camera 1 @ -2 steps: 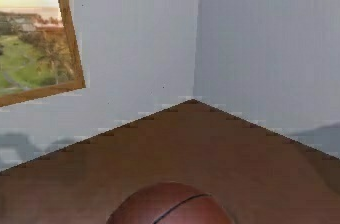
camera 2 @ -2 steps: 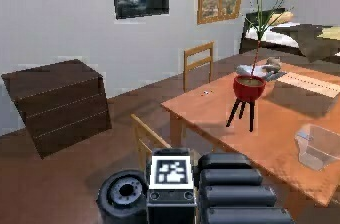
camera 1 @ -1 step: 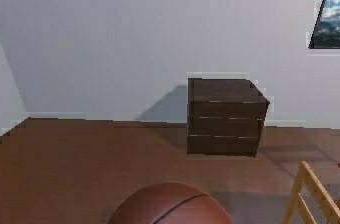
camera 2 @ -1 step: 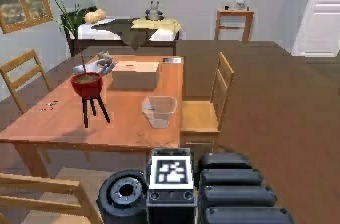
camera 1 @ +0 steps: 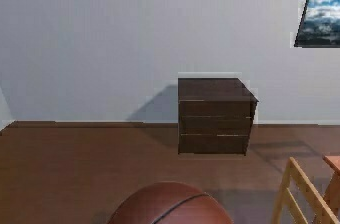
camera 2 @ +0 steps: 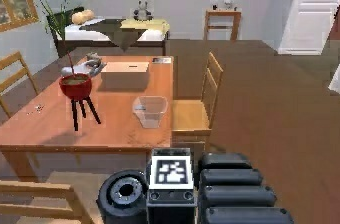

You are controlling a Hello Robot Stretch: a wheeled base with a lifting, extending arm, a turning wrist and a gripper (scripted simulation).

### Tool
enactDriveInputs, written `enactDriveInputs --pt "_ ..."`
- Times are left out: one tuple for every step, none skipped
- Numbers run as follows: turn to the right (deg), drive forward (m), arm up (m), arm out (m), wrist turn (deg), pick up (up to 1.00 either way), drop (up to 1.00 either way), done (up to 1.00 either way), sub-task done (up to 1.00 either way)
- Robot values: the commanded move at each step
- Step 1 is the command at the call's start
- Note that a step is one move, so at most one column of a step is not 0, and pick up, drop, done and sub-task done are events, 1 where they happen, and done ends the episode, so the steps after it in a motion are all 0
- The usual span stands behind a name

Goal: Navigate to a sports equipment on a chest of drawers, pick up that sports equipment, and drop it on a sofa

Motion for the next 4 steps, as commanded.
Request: enactDriveInputs --pt "-45.0 0.0 0.0 0.0 0.0 0.0 0.0 0.0 0.0" --pt "-45.0 0.0 0.0 0.0 0.0 0.0 0.0 0.0 0.0" --pt "-45.0 0.0 0.0 0.0 0.0 0.0 0.0 0.0 0.0" --pt "-3.0 0.0 0.0 0.0 0.0 0.0 0.0 0.0 0.0"
